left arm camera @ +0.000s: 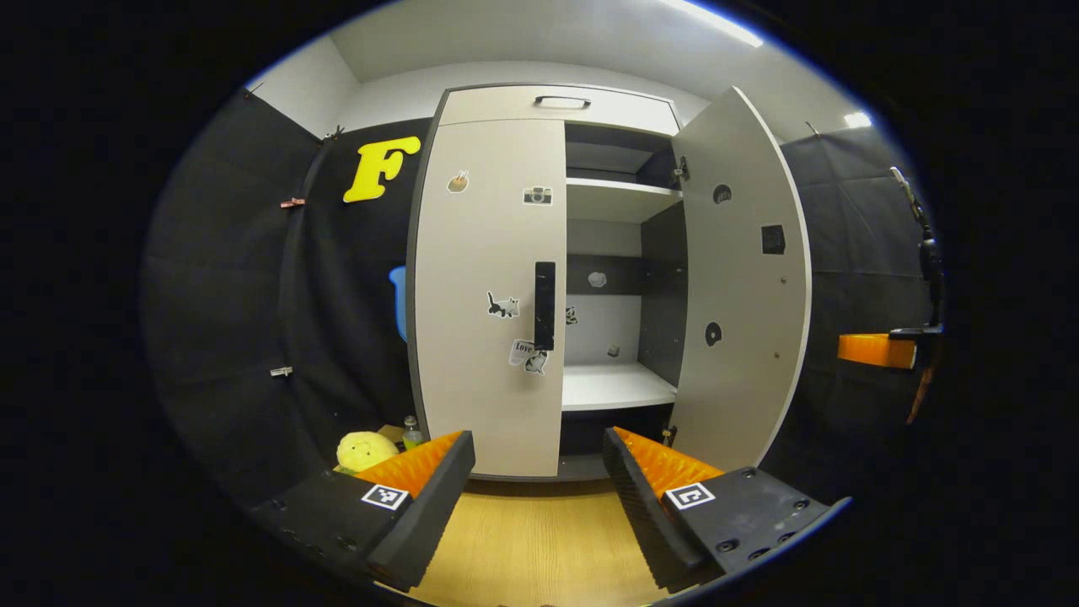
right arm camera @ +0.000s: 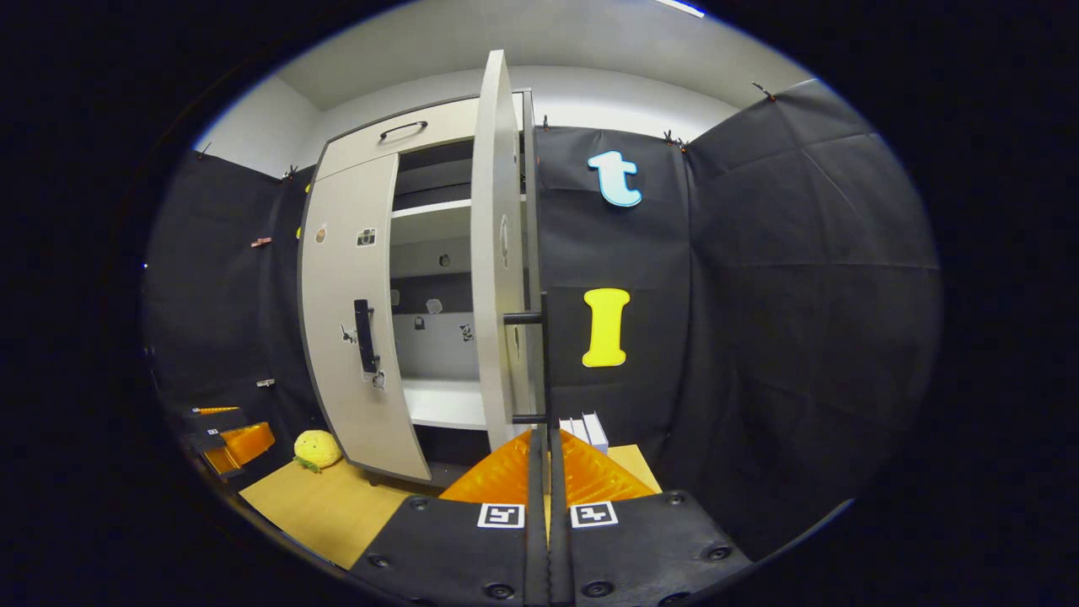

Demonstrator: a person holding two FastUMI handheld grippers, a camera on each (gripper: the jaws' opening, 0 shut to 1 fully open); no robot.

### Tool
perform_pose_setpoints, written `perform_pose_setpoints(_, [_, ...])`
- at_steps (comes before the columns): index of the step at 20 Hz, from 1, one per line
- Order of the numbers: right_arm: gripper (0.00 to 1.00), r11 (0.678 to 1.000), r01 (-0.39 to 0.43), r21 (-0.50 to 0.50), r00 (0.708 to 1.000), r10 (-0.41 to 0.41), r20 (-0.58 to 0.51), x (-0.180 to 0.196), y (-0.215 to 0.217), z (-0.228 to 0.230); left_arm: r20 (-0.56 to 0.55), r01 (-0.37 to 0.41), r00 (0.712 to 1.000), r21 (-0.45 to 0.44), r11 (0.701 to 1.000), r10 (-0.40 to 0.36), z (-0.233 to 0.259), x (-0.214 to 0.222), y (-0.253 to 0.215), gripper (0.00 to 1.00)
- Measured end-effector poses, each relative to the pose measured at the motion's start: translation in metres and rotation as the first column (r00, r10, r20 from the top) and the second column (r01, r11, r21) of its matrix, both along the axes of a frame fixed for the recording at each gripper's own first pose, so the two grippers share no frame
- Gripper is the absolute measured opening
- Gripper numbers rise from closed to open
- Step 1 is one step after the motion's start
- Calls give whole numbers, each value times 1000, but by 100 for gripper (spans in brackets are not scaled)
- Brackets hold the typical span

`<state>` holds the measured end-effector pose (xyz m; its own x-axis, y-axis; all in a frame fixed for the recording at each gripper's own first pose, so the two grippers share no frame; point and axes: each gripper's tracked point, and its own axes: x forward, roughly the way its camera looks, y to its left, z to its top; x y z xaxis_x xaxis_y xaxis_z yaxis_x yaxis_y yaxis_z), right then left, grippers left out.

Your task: Open the right door of the double-door shoe cabinet with the right hand, and open the left door with the left hand.

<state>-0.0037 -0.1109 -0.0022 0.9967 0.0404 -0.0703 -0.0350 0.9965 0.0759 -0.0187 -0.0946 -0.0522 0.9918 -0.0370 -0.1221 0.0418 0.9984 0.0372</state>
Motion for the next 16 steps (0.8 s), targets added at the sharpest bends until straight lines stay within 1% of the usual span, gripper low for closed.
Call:
perform_pose_setpoints(4, [5,999,40,-32,999,-39,35,-15,12,-1,3,31,1000,-13,999,-31,3,22,18,95])
perform_pose_setpoints(7, [5,999,49,-3,997,-49,62,-22,42,-1,5,47,999,-36,998,-46,4,42,37,95])
perform_pose_setpoints(9, [5,999,38,18,997,-39,61,-16,71,-4,-5,57,998,-38,998,-57,1,57,51,95])
perform_pose_setpoints(10, [12,999,36,16,998,-37,53,-11,85,-8,-7,65,998,-37,997,-65,0,63,58,95])
perform_pose_setpoints(11, [6,999,35,10,998,-35,43,-4,98,-12,-7,76,997,-34,997,-76,0,68,64,95])
perform_pose_setpoints(12, [8,999,36,5,999,-36,33,5,110,-16,-1,86,996,-29,996,-86,1,73,71,95])
perform_pose_setpoints(13, [19,999,42,4,999,-42,24,12,121,-18,7,92,996,-22,996,-92,3,77,79,95])
perform_pose_setpoints(14, [26,999,47,5,999,-47,17,21,132,-18,6,97,995,-12,995,-97,4,80,86,95])
perform_pose_setpoints(16, [48,999,44,7,999,-44,12,33,150,-18,20,104,994,-4,995,-104,7,84,99,95])
